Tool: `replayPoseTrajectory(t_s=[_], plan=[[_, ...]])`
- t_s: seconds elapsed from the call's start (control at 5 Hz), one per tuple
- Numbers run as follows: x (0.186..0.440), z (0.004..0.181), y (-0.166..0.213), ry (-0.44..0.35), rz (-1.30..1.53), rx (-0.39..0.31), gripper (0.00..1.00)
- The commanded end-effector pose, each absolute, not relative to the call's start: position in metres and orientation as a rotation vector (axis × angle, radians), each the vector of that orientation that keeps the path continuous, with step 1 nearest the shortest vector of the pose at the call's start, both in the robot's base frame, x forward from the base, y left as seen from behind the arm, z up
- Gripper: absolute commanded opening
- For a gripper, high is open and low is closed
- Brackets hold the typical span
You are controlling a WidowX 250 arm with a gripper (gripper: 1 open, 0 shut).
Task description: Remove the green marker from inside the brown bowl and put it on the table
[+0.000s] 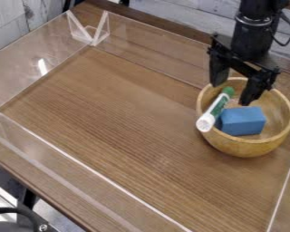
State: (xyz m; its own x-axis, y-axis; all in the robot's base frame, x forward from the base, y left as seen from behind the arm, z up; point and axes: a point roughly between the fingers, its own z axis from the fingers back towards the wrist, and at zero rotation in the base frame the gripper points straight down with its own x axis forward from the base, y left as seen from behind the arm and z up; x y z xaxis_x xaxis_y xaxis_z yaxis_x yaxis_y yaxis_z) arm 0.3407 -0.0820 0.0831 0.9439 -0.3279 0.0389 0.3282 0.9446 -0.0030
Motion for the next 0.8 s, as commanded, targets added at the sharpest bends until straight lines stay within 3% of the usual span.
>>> replayPoseTrajectory(t_s=[0.0, 0.6], plan=[[0.3445, 0.1073, -0.0861, -0.122, -0.349, -0.009, 1.00], [0.3427, 0.1071, -0.0888, -0.152, -0.352, -0.009, 1.00]])
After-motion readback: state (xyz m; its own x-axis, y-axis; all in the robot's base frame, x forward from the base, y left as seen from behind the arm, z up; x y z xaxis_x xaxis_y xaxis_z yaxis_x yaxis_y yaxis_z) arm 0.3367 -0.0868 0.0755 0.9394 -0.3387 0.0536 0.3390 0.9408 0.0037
